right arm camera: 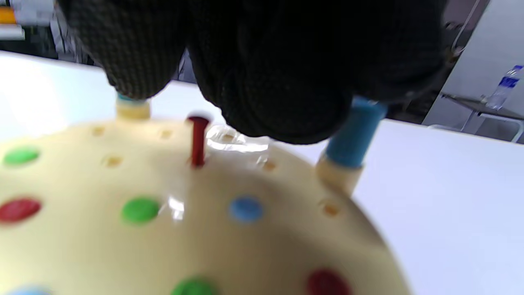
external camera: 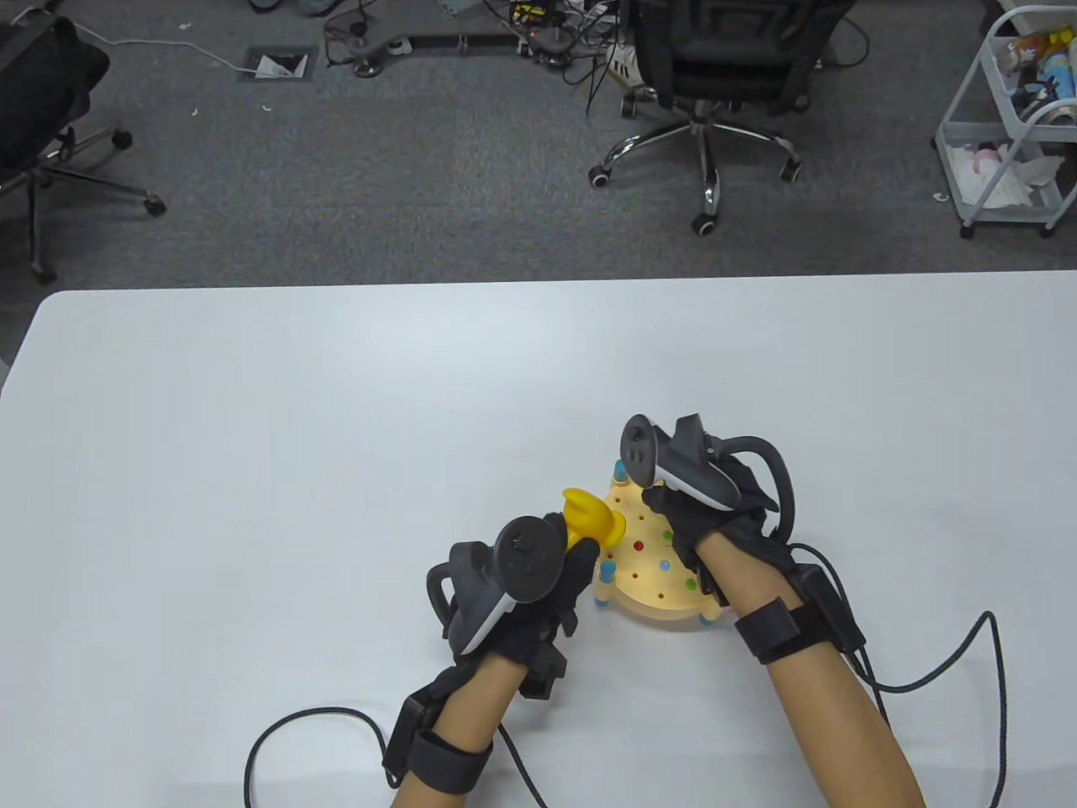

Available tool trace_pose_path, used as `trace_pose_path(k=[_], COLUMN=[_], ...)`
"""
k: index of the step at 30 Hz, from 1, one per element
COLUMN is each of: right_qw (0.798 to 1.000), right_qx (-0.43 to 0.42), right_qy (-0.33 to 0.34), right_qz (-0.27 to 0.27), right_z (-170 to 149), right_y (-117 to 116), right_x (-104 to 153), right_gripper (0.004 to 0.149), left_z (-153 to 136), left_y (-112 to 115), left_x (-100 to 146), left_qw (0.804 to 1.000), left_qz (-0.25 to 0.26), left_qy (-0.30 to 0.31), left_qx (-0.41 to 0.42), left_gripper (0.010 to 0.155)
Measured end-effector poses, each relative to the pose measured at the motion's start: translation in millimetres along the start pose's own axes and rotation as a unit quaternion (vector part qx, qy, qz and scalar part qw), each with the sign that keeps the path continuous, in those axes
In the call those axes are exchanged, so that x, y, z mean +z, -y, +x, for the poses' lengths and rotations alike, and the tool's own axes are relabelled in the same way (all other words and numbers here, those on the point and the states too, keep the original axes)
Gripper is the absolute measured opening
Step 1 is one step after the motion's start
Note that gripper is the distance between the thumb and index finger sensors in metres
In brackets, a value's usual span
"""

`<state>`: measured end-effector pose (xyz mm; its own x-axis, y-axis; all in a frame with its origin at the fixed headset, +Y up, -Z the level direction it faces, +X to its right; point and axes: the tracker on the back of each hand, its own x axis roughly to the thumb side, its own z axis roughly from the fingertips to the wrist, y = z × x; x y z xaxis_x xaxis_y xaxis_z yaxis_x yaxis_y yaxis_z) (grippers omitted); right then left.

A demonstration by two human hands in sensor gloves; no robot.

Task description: Hammer toy nails into tap bench

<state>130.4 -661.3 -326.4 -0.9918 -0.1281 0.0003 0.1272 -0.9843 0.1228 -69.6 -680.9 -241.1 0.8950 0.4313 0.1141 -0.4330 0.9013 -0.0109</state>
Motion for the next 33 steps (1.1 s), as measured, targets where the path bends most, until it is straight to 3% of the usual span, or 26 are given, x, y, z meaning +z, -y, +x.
trace_pose_path(k=[5,9,13,15,19,24,26,27,28,30,31,32,33], right_qw=[0.995,0.988,0.963,0.949,0.941,0.946,0.947,0.946,0.946,0.947,0.947,0.948,0.948], right_qx=[-0.069,-0.123,-0.245,-0.293,-0.307,-0.291,-0.289,-0.292,-0.292,-0.289,-0.288,-0.286,-0.284], right_qy=[-0.016,0.03,0.035,0.031,0.03,0.033,0.034,0.033,0.033,0.033,0.032,0.032,0.032], right_qz=[-0.068,-0.093,-0.108,-0.114,-0.14,-0.138,-0.138,-0.137,-0.137,-0.136,-0.137,-0.137,-0.137], right_z=[-48,-80,-92,-93,-94,-93,-93,-93,-93,-93,-92,-92,-92], right_y=[2,-34,-74,-89,-105,-106,-107,-107,-107,-107,-107,-107,-107], right_x=[12,16,15,14,13,12,12,12,12,12,12,12,12], right_gripper=[0.057,0.07,0.071,0.064,0.057,0.057,0.057,0.057,0.057,0.057,0.057,0.057,0.057], left_z=[3,8,20,31,68,97,104,108,110,109,109,110,114], left_y=[4,8,6,7,17,37,52,47,44,42,55,55,50], left_x=[0,0,-9,-19,-41,-59,-65,-64,-64,-61,-65,-65,-64], left_qw=[1.0,0.999,0.995,0.994,0.988,0.969,0.943,0.936,0.939,0.963,0.962,0.929,0.912], left_qz=[0.006,0.038,0.061,0.054,0.008,-0.015,-0.088,-0.061,-0.043,0.027,-0.028,-0.087,-0.067], left_qy=[0.008,0.028,0.076,0.078,0.073,0.054,0.025,0.032,0.04,0.054,0.066,0.001,0.018], left_qx=[-0.011,-0.024,-0.031,-0.049,-0.139,-0.241,-0.32,-0.344,-0.338,-0.262,-0.263,-0.36,-0.404], left_gripper=[0.066,0.065,0.065,0.065,0.065,0.066,0.065,0.065,0.065,0.065,0.064,0.065,0.065])
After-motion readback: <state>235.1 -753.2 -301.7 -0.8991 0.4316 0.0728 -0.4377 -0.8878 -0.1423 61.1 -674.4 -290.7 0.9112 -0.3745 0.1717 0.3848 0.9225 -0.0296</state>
